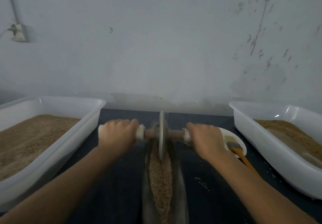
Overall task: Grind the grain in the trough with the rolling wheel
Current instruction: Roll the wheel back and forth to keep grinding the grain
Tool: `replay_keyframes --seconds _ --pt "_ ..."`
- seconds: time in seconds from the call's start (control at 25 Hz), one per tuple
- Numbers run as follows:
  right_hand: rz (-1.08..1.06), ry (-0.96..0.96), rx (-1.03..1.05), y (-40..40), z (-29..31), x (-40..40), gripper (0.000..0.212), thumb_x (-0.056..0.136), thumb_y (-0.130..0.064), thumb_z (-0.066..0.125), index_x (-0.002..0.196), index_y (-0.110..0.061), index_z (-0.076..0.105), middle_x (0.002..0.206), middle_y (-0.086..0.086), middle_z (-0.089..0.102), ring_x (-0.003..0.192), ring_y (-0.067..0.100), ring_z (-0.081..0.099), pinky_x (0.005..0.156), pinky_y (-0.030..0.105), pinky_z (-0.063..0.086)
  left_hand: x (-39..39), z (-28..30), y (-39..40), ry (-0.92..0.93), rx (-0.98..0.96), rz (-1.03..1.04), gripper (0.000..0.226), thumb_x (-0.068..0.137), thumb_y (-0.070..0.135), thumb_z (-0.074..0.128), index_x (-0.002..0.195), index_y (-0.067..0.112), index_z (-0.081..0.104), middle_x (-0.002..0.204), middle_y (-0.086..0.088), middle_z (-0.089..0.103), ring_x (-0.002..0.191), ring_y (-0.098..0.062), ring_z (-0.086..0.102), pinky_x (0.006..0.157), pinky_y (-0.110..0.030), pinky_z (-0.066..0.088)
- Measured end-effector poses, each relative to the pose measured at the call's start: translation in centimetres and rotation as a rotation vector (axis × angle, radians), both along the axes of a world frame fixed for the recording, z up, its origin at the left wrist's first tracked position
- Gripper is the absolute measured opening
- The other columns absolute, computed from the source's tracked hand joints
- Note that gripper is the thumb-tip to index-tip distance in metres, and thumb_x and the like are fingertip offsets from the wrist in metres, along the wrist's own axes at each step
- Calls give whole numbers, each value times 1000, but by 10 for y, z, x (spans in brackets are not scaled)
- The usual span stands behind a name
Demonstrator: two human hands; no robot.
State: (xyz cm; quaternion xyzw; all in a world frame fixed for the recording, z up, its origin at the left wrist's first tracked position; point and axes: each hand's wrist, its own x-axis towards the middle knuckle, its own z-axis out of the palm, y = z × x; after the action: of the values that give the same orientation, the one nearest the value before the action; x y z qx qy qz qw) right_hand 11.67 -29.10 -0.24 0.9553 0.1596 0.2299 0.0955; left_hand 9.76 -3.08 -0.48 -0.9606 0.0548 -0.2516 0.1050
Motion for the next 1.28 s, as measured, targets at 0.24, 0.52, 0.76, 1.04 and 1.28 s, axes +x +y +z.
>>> replay_keyframes --seconds 0.24,0.52,0.76,1.04,1.28 --pt "65 50 18 -10 -10 -27 30 80 -37 66 86 -30 38 80 -8 58 66 15 53 54 32 38 -28 -8 3 19 -21 -32 30 81 43 60 81 34 31 77 12 55 67 -9 53 55 -25 27" --pt "210 56 -100 -23 6 -105 54 41 -34 86 74 -31 43 60 -4 54 48 13 51 42 21 20 -109 -9 18 83 33 -193 44 55 47 74 66 35 33 51 15 39 40 -4 38 43 -20 9" --pt "23 -39 -65 14 6 9 24 80 -33 67 95 -25 50 90 0 67 80 28 63 57 32 30 6 -4 3 77 -82 45 23 88 48 47 76 30 39 79 5 61 74 -24 62 61 -32 44" --pt "222 -41 -85 -12 -6 -59 43 63 -34 77 80 -31 38 69 -4 58 56 18 54 47 34 41 -70 -18 13 8 23 -116 37 73 45 66 69 33 31 54 12 38 45 -7 36 42 -23 14" --pt "283 68 -27 -33 -8 -98 59 49 -48 73 76 -37 20 54 -10 42 44 12 45 35 28 28 -105 -3 18 -12 73 -283 44 48 35 79 64 30 39 49 10 43 38 -19 47 42 -21 24"
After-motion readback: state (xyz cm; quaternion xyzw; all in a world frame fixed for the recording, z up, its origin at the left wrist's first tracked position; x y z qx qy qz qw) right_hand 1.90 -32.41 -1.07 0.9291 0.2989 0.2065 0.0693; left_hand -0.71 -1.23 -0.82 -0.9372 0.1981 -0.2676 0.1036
